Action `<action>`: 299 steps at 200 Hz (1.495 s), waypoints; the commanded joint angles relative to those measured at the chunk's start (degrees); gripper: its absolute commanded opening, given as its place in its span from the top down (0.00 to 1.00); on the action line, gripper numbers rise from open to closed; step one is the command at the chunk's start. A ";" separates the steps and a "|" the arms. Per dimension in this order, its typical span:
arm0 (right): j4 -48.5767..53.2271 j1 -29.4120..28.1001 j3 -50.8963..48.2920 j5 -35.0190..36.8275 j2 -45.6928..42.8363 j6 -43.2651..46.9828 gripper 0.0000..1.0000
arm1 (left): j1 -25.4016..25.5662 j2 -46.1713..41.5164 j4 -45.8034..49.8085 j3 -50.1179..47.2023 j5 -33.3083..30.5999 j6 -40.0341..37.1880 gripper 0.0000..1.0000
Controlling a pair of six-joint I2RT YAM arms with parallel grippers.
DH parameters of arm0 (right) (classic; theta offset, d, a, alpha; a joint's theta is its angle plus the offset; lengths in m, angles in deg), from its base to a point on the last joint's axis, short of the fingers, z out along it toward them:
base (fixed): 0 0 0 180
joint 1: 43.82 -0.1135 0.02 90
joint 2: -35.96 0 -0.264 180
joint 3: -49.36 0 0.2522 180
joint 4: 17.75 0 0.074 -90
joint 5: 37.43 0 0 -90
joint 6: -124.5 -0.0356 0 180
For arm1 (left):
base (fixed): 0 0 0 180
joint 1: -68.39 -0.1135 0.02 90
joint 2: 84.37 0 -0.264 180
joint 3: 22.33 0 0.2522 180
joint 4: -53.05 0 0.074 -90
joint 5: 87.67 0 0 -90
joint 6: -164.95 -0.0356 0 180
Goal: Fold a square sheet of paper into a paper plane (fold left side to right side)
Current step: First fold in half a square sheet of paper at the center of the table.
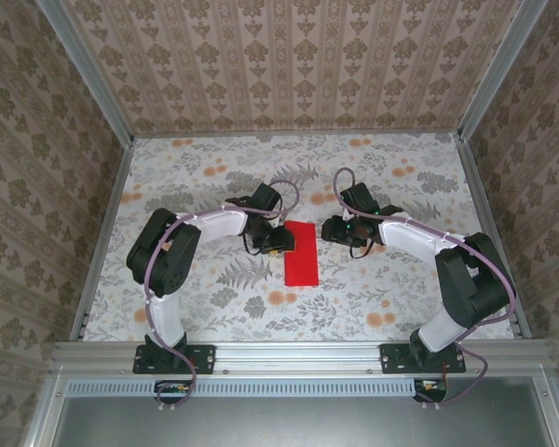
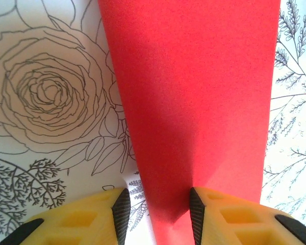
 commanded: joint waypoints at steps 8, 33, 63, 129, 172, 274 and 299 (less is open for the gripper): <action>0.02 0.30 -0.66 1.28 -1.72 -0.15 0.50 | 1.01 2.50 2.78 0.06 -2.24 -1.50 0.61; 0.03 0.32 -0.56 1.18 -1.57 -0.06 0.50 | 1.02 2.55 2.92 0.06 -2.33 -1.55 0.61; 0.08 0.32 -0.49 1.13 -1.55 0.03 0.50 | 1.11 2.54 2.99 0.28 -2.20 -1.79 0.61; -0.12 0.27 -0.41 0.73 -1.21 0.14 0.50 | 1.29 3.74 4.20 1.49 -2.15 -2.16 0.60; -0.17 0.28 -0.28 0.36 -1.11 0.12 0.50 | 1.33 4.03 4.83 1.96 -2.68 -2.06 0.60; -0.47 0.26 -0.53 -0.56 -0.85 -0.06 0.50 | 1.47 4.48 5.59 2.32 -3.30 -1.37 0.60; -0.66 0.32 -0.67 -0.82 -0.79 -0.15 0.50 | 1.60 4.63 5.63 2.35 -3.38 -1.38 0.60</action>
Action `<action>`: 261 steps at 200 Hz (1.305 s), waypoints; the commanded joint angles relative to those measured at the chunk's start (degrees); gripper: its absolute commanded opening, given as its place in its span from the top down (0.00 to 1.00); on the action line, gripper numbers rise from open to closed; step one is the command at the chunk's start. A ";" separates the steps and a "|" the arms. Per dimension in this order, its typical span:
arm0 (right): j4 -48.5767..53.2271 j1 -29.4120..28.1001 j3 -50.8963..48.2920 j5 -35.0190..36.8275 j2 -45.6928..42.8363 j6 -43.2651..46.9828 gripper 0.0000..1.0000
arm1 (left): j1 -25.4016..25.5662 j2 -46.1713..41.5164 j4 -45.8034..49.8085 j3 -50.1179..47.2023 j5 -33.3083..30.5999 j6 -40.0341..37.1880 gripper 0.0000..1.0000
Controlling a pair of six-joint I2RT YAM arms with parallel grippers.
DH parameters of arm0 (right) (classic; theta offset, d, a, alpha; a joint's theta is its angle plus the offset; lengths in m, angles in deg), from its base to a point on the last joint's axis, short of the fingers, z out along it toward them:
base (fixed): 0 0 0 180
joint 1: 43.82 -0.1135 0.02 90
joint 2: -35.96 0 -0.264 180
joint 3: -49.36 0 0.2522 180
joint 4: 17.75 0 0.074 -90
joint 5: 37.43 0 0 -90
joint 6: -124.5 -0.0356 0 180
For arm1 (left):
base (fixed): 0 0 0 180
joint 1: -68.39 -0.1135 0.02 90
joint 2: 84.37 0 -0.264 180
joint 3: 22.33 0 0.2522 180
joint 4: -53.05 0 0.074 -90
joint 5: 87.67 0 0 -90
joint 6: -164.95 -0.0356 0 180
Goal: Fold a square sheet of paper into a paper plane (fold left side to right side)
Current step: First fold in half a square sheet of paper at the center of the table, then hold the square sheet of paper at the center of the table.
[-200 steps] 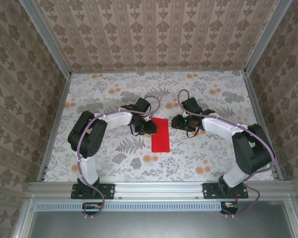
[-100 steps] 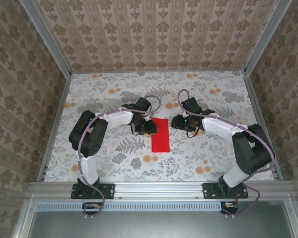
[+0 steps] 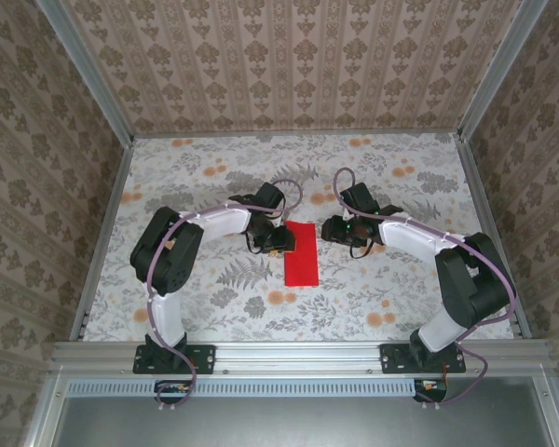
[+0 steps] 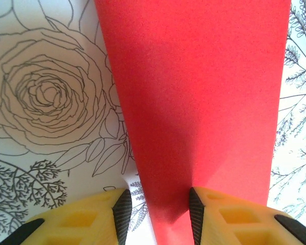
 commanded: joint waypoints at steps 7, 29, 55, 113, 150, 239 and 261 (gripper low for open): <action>-0.70 0.21 -0.62 -0.98 -0.76 -0.17 0.50 | 0.89 3.22 2.18 -0.37 -1.72 -0.57 0.60; -1.51 0.18 -0.85 -2.92 -0.50 -0.26 0.53 | 0.93 3.34 2.31 -0.24 -1.72 -0.55 0.60; -2.47 0.06 -0.62 -7.21 0.93 -0.63 0.60 | 0.96 3.49 2.44 -0.19 -1.85 -0.48 0.60; -5.96 -1.15 0.26 -15.01 5.68 -2.54 0.81 | 1.01 3.45 2.57 -0.18 -2.03 -0.39 0.60; -6.13 -2.37 1.70 -16.13 8.64 -2.95 0.83 | 1.11 3.50 2.66 -0.19 -2.16 -0.39 0.61; -3.50 -3.34 3.28 -14.26 12.41 -1.69 0.84 | 1.16 3.58 3.04 0.07 -2.25 -0.43 0.61; -1.96 -3.35 3.75 -13.33 12.96 -0.91 0.84 | 1.19 3.49 3.10 0.11 -2.27 -0.58 0.61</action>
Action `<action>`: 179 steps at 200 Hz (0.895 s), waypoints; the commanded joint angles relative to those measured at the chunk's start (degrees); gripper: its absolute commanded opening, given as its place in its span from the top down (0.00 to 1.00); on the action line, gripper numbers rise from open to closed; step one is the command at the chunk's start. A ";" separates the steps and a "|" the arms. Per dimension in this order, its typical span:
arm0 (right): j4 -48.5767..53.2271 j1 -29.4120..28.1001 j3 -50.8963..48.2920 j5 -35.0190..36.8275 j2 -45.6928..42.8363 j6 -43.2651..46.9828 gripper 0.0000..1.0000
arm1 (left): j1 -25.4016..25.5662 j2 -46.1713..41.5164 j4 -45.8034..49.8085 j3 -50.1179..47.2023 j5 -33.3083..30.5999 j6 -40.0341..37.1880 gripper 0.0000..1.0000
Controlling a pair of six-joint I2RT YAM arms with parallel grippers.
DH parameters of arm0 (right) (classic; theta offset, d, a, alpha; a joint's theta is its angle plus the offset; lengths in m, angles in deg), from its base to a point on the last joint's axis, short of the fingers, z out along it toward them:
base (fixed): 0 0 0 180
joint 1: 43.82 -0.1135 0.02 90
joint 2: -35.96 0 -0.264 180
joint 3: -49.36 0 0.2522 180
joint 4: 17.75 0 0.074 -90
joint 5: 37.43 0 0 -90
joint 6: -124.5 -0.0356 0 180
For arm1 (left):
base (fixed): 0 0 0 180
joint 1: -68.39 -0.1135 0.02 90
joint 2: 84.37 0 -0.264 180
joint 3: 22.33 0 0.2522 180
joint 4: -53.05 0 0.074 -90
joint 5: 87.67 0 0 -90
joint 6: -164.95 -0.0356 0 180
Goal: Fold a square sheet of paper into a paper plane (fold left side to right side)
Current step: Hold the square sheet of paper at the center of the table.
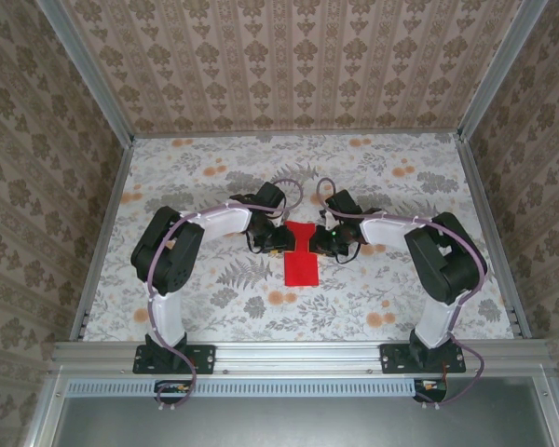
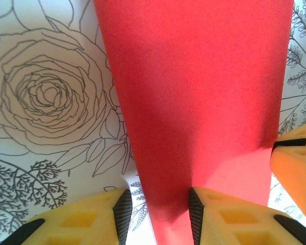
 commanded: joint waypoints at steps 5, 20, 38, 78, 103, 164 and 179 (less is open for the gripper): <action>3.52 -0.35 1.78 1.56 1.08 1.13 0.84 | 1.03 3.10 2.23 -0.58 -1.86 -0.59 0.61; 4.57 -0.40 2.09 2.07 1.54 1.64 0.84 | 1.07 2.76 2.31 -0.54 -2.03 -0.63 0.61; 5.78 -0.44 2.38 2.49 2.20 2.17 0.84 | 1.01 1.90 2.31 -0.58 -2.12 -0.74 0.60; 7.52 -0.61 2.14 3.58 3.25 2.78 0.84 | 0.41 -1.23 2.49 -0.21 -1.88 -0.88 0.57; 8.48 -0.61 2.00 4.40 3.46 3.14 0.84 | -0.17 -4.07 3.05 0.01 -2.09 -1.46 0.54; 9.20 -0.69 1.98 5.40 3.74 3.46 0.84 | -0.66 -12.67 -0.03 -1.56 -1.54 -3.26 0.56; 9.28 -0.70 1.98 5.49 3.80 3.51 0.84 | -0.66 -12.87 -3.67 -2.56 2.64 -3.01 0.63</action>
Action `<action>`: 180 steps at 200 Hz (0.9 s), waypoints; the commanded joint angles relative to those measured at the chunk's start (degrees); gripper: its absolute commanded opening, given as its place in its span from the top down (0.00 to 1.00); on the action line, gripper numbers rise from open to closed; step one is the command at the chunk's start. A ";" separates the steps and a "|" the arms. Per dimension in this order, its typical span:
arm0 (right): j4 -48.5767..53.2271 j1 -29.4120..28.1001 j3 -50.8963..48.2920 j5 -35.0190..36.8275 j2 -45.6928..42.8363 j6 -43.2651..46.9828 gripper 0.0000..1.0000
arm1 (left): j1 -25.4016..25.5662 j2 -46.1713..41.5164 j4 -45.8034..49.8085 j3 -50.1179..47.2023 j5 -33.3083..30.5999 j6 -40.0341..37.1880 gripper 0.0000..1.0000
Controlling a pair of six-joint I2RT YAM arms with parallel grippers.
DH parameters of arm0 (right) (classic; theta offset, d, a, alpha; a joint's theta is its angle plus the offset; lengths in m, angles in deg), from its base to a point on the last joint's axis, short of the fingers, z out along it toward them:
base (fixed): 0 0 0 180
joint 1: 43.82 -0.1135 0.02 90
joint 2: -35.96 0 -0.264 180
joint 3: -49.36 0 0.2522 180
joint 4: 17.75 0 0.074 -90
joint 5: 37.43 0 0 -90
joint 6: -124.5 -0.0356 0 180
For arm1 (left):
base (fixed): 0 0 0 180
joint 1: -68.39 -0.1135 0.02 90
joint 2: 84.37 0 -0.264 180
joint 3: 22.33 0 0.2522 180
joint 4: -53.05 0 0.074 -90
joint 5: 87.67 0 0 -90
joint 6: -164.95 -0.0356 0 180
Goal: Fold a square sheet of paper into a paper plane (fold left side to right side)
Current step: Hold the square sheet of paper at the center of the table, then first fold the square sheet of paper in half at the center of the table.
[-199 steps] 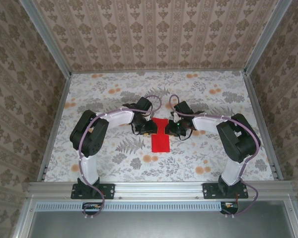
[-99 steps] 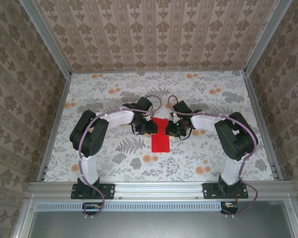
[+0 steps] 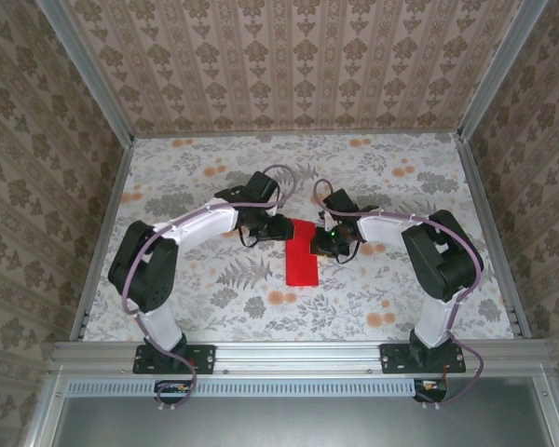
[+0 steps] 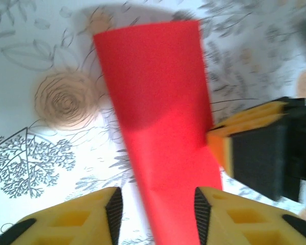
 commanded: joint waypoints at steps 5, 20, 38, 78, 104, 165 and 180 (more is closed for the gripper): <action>5.09 -0.44 0.08 3.26 2.33 0.86 0.84 | -0.42 -1.52 -5.47 -2.27 6.60 -1.14 0.65; 5.09 -0.44 0.02 3.25 2.37 0.81 0.84 | -0.41 -0.06 -8.58 -2.89 10.92 -0.26 0.72; 5.14 -0.44 0.10 3.35 2.49 0.74 0.84 | -0.07 2.17 -10.62 -3.00 13.75 0.47 0.77; 5.48 -0.53 0.20 3.41 2.50 0.86 0.84 | 0.10 6.37 -12.03 -3.38 14.74 1.10 0.80; 5.68 -0.53 0.19 3.61 2.65 0.95 0.84 | -0.06 8.48 -11.55 -4.09 13.50 1.34 0.81; 6.67 -0.52 0.28 4.08 3.03 1.31 0.85 | -1.36 10.45 -12.12 -6.86 11.34 1.70 0.83; 6.89 -0.53 0.28 4.07 3.21 1.35 0.85 | -1.89 10.62 -12.71 -7.81 11.36 1.62 0.83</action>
